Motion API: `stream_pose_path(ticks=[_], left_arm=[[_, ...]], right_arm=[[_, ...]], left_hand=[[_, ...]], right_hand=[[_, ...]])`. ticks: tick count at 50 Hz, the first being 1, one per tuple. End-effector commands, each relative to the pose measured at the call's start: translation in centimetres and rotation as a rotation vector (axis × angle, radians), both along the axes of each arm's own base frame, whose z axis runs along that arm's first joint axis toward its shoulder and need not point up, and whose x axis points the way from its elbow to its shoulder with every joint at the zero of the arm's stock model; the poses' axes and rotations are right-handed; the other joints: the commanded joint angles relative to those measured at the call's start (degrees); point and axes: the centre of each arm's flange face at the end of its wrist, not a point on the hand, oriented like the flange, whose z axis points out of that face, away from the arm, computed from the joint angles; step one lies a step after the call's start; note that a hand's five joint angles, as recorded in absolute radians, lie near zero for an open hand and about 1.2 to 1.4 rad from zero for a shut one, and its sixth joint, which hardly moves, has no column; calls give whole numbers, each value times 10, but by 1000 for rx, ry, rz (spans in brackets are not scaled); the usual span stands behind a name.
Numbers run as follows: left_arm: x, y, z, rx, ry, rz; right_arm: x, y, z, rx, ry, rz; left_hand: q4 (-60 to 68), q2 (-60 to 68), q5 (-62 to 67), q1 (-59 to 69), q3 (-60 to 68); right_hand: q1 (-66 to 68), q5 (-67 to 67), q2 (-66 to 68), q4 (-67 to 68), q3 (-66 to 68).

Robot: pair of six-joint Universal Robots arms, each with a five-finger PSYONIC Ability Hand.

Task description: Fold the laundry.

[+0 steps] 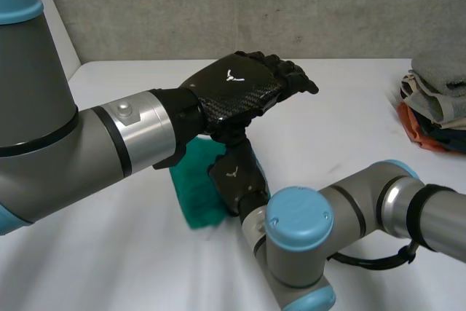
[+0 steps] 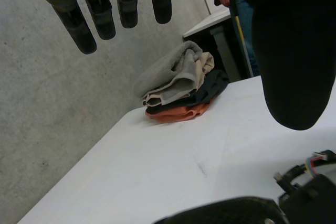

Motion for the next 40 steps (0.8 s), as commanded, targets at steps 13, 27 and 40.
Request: stream_pose_path(ticks=[13, 27, 40], left_arm=[[1, -12, 55, -151, 154, 88], [6, -14, 87, -193, 308, 121], [1, -18, 60, -126, 260, 120]], right_arm=[[-34, -106, 120, -244, -231, -148], [-156, -221, 220, -507, -393, -397], [-329, -313, 154, -513, -365, -547]], left_hand=[[-4, -7, -15, -7, -8], [0, -3, -12, -4, -5], [1, -2, -10, -2, -3]], right_hand=[[203, 227, 182, 194, 193], [203, 227, 182, 194, 193], [203, 227, 182, 194, 193]])
